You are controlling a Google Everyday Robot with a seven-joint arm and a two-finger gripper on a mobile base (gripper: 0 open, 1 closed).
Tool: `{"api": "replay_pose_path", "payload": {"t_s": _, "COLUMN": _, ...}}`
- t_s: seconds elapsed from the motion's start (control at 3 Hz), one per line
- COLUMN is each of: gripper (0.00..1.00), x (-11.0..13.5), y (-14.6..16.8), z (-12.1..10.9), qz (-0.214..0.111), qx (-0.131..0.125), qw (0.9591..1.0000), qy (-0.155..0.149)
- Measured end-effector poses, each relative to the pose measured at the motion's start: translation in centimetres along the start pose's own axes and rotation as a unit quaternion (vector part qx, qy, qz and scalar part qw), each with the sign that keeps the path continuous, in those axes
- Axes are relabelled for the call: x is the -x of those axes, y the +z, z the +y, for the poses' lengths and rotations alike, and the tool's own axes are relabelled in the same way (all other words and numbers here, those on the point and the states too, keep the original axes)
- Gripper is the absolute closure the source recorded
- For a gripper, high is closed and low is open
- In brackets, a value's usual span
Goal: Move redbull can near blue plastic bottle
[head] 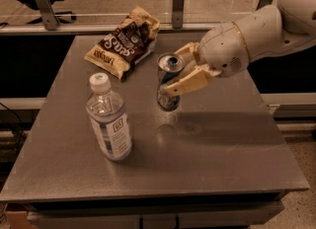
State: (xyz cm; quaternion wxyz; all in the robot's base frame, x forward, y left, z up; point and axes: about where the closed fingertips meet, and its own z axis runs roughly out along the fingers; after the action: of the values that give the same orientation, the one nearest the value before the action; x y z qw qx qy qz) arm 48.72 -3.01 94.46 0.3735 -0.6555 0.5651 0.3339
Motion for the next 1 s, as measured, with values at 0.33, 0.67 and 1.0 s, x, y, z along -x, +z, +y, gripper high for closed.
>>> {"api": "replay_pose_path", "payload": {"t_s": 0.33, "gripper": 1.00, "x": 0.1, "y": 2.3, "z": 2.0, "qz": 0.004, "qx": 0.015, "qw": 0.9997, "qy": -0.021}}
{"api": "replay_pose_path", "payload": {"t_s": 0.67, "gripper": 1.00, "x": -0.1, "y": 3.8, "z": 3.6, "qz": 0.000, "qx": 0.024, "qw": 0.9993, "qy": -0.029}}
{"api": "replay_pose_path", "payload": {"t_s": 1.0, "gripper": 1.00, "x": -0.7, "y": 5.0, "z": 5.1, "qz": -0.004, "qx": 0.030, "qw": 0.9991, "qy": -0.029}}
